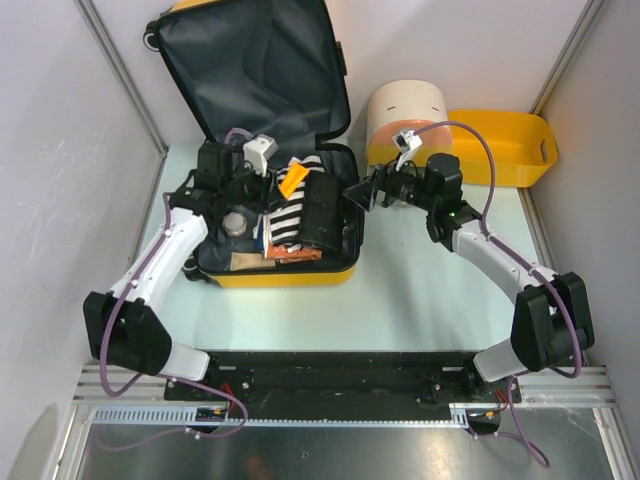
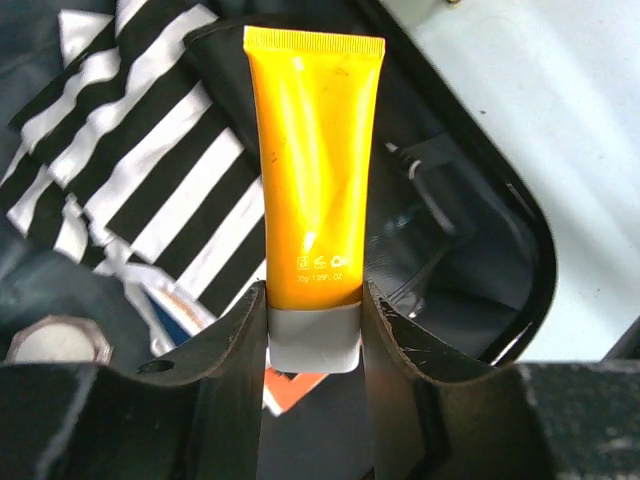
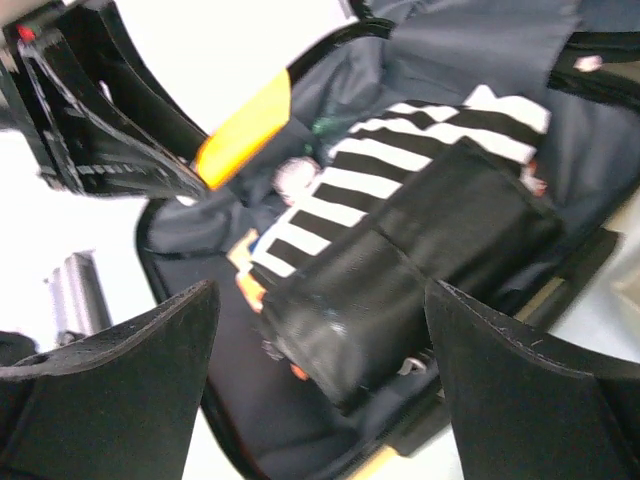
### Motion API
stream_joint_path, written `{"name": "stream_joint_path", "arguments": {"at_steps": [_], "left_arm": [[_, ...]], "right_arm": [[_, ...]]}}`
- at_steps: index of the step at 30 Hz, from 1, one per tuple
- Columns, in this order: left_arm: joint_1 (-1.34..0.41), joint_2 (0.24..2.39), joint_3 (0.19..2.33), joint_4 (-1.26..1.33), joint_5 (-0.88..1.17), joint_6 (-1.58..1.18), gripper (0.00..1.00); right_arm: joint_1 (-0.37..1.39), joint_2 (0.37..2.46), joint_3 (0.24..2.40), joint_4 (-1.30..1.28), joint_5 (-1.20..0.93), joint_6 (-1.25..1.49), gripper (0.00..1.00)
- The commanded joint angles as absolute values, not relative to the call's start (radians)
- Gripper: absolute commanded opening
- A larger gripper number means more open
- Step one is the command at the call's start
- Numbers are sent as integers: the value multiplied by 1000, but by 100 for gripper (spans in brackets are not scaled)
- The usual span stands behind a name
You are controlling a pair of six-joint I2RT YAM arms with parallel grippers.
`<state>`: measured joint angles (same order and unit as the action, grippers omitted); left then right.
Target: Open, take out, and arrange the luggage
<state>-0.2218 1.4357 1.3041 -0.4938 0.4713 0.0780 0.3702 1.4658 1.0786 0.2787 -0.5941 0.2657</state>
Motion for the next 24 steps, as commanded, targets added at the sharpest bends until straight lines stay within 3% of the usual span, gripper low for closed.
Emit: {"name": "stream_joint_path", "arguments": {"at_steps": [1, 12, 17, 21, 22, 24], "left_arm": [[-296, 1381, 1261, -339, 454, 110, 10], [-460, 1371, 1252, -236, 442, 84, 11], [-491, 1368, 1246, -227, 446, 90, 11], [-505, 1370, 1247, -218, 457, 101, 10], [-509, 1371, 1249, -219, 454, 107, 10], [-512, 1374, 1249, -218, 449, 112, 12]], "right_arm": [[437, 1496, 1127, 388, -597, 483, 88], [482, 1574, 1149, 500, -540, 612, 85], [471, 1582, 1155, 509, -540, 640, 76], [451, 1586, 1155, 535, -555, 666, 54], [445, 1589, 1157, 537, -557, 664, 37], [437, 1588, 1158, 529, -560, 666, 20]]}}
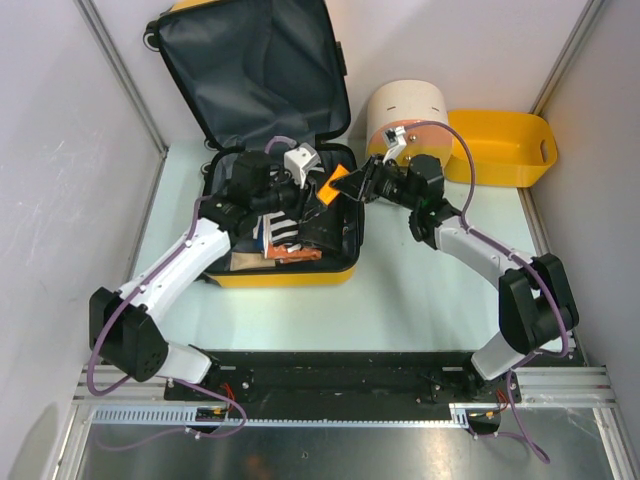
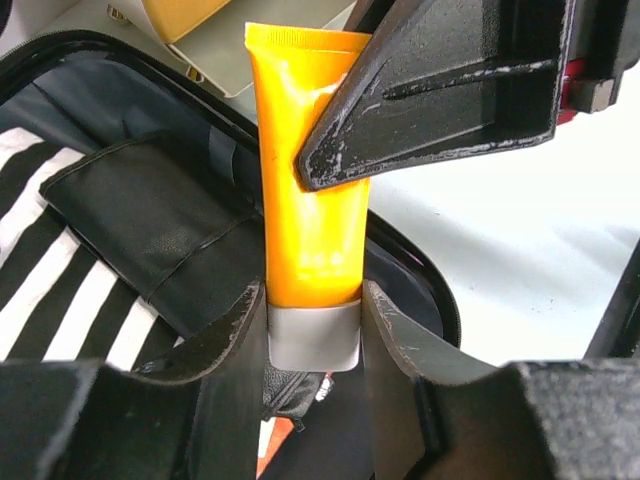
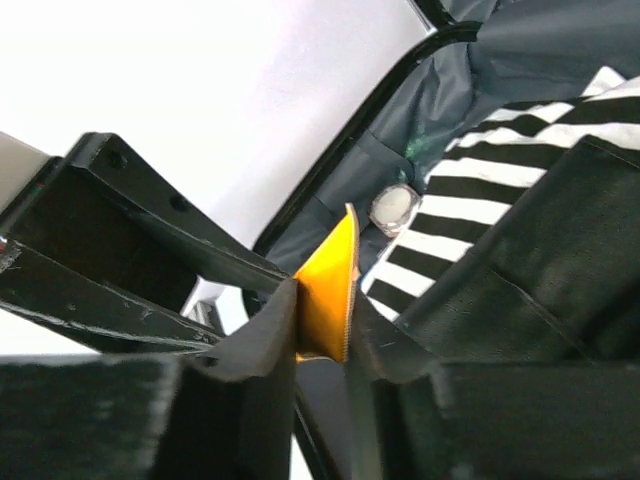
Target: Open, take out, and arrange the luggage
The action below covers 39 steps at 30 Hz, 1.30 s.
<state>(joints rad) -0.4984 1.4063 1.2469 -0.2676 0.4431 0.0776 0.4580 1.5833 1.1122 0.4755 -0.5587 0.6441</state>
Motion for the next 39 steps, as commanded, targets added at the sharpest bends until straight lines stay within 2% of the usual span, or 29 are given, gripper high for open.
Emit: {"name": "stream_joint_path", "arguments": {"at_steps": [1, 2, 3, 4, 5, 7, 11, 15, 19, 23, 30, 31, 32, 33, 35, 37, 39], "left_arm": [[-514, 1374, 1252, -218, 451, 112, 16], [-514, 1379, 1250, -218, 448, 118, 33], [-511, 1379, 1249, -218, 430, 123, 46], [-511, 1381, 1247, -219, 417, 124, 66], [-497, 1375, 1247, -219, 404, 112, 74], [-471, 1373, 1244, -219, 391, 89, 83], [-378, 1381, 1249, -219, 422, 42, 88], [-338, 1394, 1258, -225, 425, 35, 89], [-330, 1407, 1270, -235, 420, 46, 89], [-325, 1414, 1282, -250, 402, 48, 89], [-319, 1417, 1295, -275, 384, 63, 89], [-318, 1417, 1296, -278, 383, 67, 89], [-316, 1420, 1299, -284, 382, 71, 89], [-314, 1420, 1304, -285, 380, 77, 89], [-308, 1427, 1308, -290, 382, 81, 90], [-304, 1431, 1313, -290, 387, 81, 90], [-301, 1434, 1313, -291, 391, 80, 89]], "right_arm": [[422, 1588, 1158, 525, -560, 666, 12], [411, 1585, 1158, 509, -560, 667, 2], [400, 1583, 1158, 502, -557, 670, 0], [367, 1580, 1158, 471, -551, 673, 0], [348, 1572, 1158, 454, -534, 673, 0], [299, 1563, 1157, 379, -499, 669, 0], [146, 1555, 1155, 278, -295, 635, 0], [86, 1609, 1155, 308, -126, 658, 2], [66, 1676, 1172, 305, -103, 742, 9], [64, 1726, 1175, 279, -77, 845, 11], [64, 1833, 1241, 233, 38, 1020, 5], [66, 1844, 1252, 227, 40, 1040, 17], [67, 1862, 1261, 222, 29, 1043, 38], [69, 1868, 1273, 219, 19, 1049, 68], [68, 1862, 1275, 222, -38, 1037, 79], [61, 1850, 1270, 232, -111, 994, 81], [60, 1821, 1269, 245, -173, 936, 78]]}}
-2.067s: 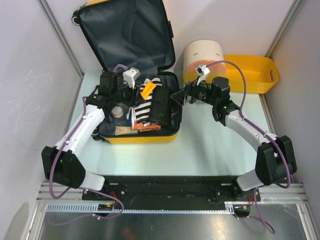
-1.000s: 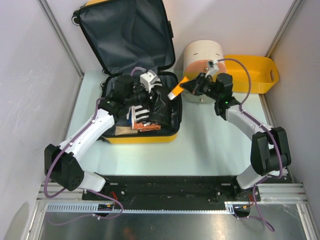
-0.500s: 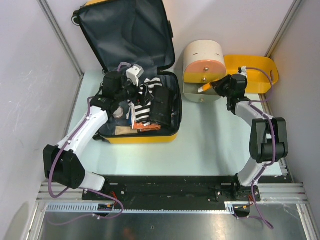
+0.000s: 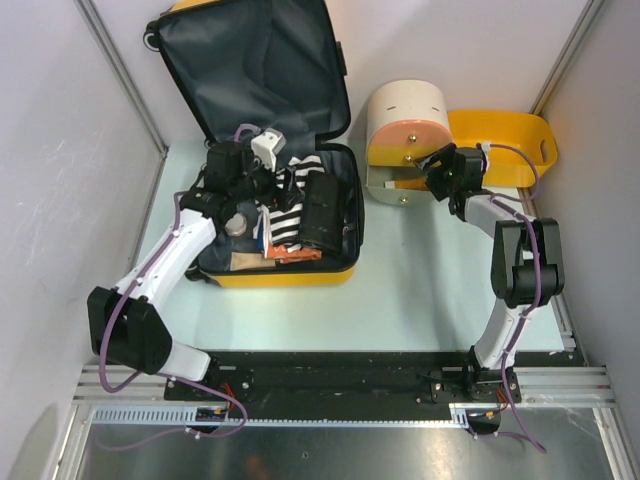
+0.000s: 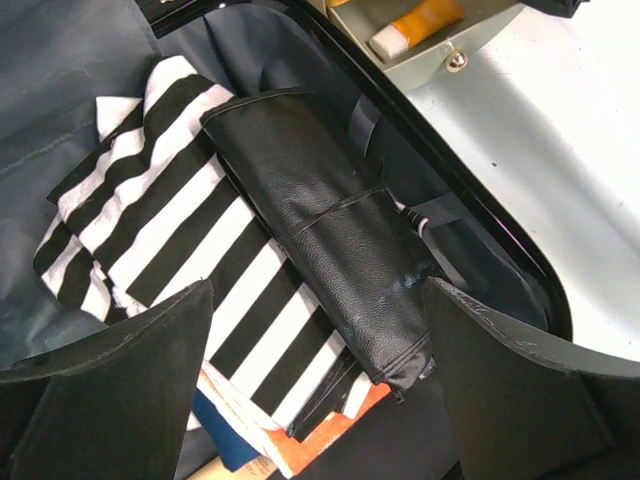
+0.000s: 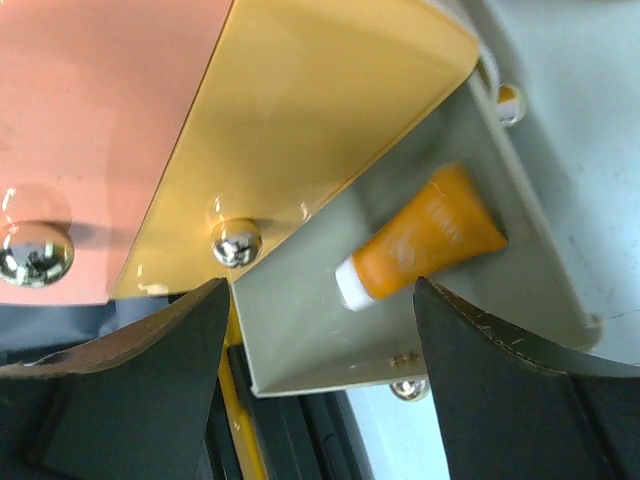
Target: Open, take out, and arrange the luggage
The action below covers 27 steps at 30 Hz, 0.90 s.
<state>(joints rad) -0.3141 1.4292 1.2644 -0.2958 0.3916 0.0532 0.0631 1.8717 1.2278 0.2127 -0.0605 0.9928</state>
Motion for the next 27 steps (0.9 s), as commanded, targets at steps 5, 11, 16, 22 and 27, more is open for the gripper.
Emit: {"name": "stream_joint_path", "arguments": {"at_steps": [5, 11, 16, 22, 27], "left_arm": [[-295, 1437, 1304, -290, 413, 81, 89], [-282, 1417, 1287, -290, 426, 83, 89], [-273, 1404, 1264, -290, 428, 87, 89], [-264, 1388, 1253, -288, 420, 83, 88], [-256, 1378, 1239, -291, 416, 81, 88]], "right_arm": [[58, 1755, 1236, 171, -359, 799, 72], [60, 1672, 1149, 103, -380, 595, 65], [72, 1696, 1121, 115, -371, 534, 51], [95, 1729, 1057, 163, -325, 498, 29], [107, 1781, 1054, 253, -290, 505, 28]]}}
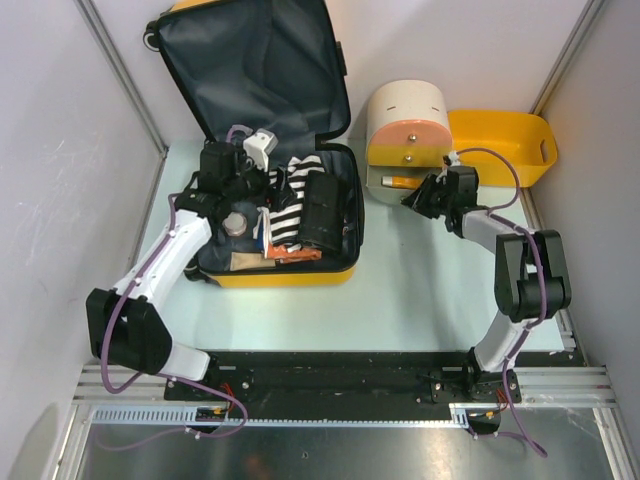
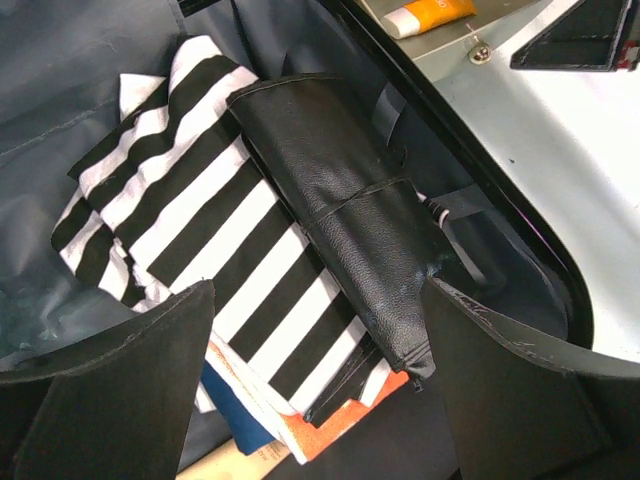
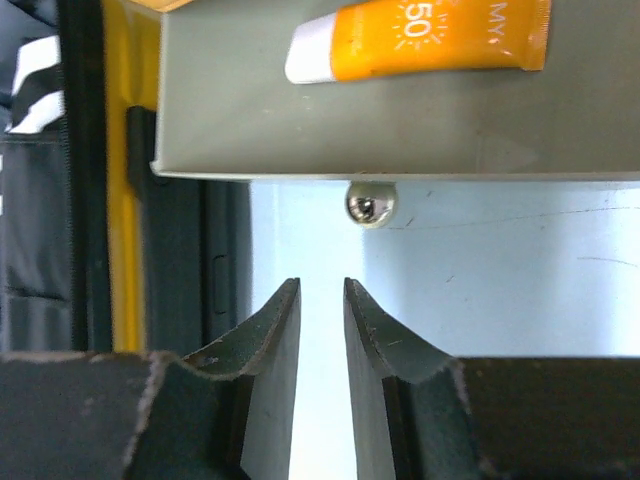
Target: Open, take out, and arrange the luggage
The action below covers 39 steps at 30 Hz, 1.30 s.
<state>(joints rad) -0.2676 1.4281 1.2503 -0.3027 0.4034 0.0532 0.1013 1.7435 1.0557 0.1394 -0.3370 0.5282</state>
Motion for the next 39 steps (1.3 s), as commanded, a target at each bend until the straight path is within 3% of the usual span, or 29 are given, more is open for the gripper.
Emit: {"name": "stream_joint_path", "arguments": {"at_steps": [1, 6, 12, 28, 33, 39], "left_arm": [[-253, 1373, 1238, -291, 417, 81, 88], [-249, 1381, 1241, -298, 419, 90, 88], [-245, 1407, 1272, -322, 410, 104, 88], [-226, 1465, 1330, -394, 384, 123, 89], [-221, 1459, 1335, -406, 379, 130, 89], [-213, 1424, 1328, -405, 402, 150, 91]], "right_arm": [[106, 1790, 1055, 279, -270, 508, 29], [103, 1848, 1061, 441, -196, 532, 36], [101, 1925, 1087, 592, -157, 538, 38], [112, 2103, 1287, 686, -71, 592, 44], [118, 2082, 1282, 686, -75, 572, 45], [113, 1879, 1230, 487, -143, 382, 52]]}}
